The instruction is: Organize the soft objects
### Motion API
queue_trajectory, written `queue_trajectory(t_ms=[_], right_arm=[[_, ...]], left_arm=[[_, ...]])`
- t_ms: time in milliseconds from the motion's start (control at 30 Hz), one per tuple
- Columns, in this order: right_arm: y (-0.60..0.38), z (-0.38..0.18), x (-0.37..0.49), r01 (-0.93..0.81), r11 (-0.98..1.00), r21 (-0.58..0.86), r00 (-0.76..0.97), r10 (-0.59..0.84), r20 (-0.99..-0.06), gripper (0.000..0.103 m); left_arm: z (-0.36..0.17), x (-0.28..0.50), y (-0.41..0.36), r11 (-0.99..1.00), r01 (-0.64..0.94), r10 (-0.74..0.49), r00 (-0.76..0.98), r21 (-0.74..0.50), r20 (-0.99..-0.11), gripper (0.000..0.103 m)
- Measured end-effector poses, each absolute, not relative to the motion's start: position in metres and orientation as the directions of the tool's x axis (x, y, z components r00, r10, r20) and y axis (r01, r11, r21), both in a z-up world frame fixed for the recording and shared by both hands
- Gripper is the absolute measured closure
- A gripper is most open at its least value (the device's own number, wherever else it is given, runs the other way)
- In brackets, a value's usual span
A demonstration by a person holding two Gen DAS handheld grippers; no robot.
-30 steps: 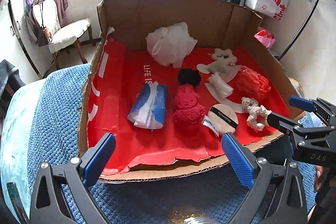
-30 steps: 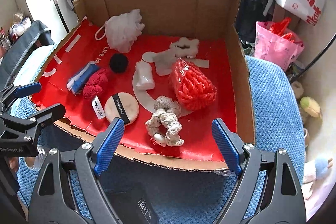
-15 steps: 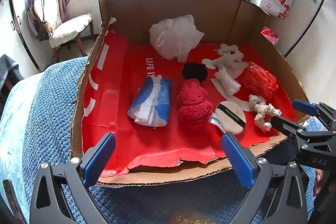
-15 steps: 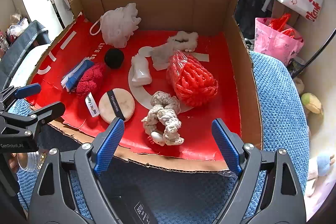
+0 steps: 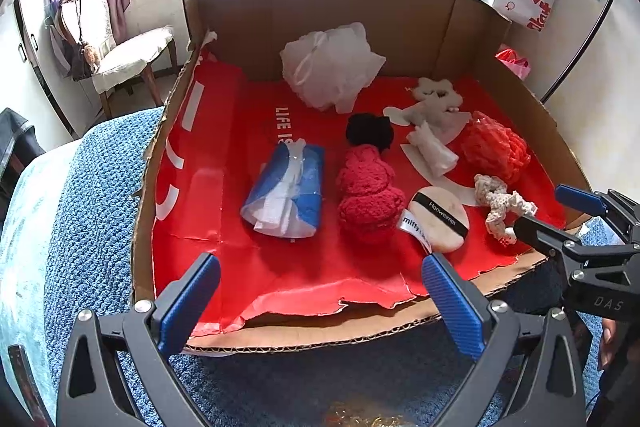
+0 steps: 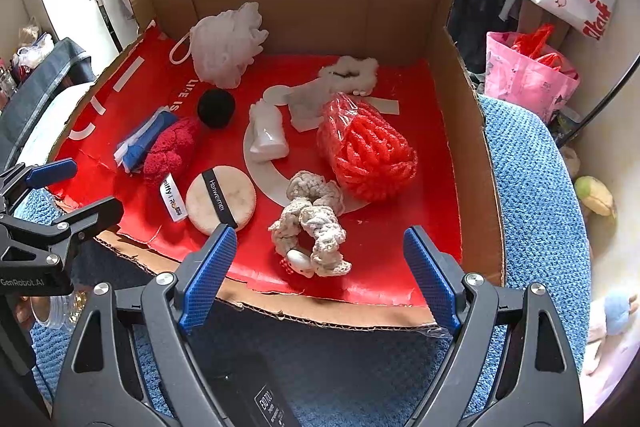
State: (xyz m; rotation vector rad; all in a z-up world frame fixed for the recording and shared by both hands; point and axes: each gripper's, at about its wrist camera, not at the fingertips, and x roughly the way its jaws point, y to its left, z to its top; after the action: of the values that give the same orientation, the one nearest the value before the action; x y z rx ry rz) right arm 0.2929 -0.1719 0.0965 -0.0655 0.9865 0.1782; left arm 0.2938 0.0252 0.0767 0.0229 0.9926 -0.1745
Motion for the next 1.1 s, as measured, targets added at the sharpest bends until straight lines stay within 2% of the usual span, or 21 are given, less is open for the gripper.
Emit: queue_trajectory(t_ms=[1100], right_arm=[[-0.1746,0.0959,0.2950,-0.174,0.984,0.032,0.533,0.121,-0.838,0.018]], left_arm=[[0.0768,0.2999,0.0259,0.986,0.160,-0.131,0.526,-0.054,-0.841,0.000]])
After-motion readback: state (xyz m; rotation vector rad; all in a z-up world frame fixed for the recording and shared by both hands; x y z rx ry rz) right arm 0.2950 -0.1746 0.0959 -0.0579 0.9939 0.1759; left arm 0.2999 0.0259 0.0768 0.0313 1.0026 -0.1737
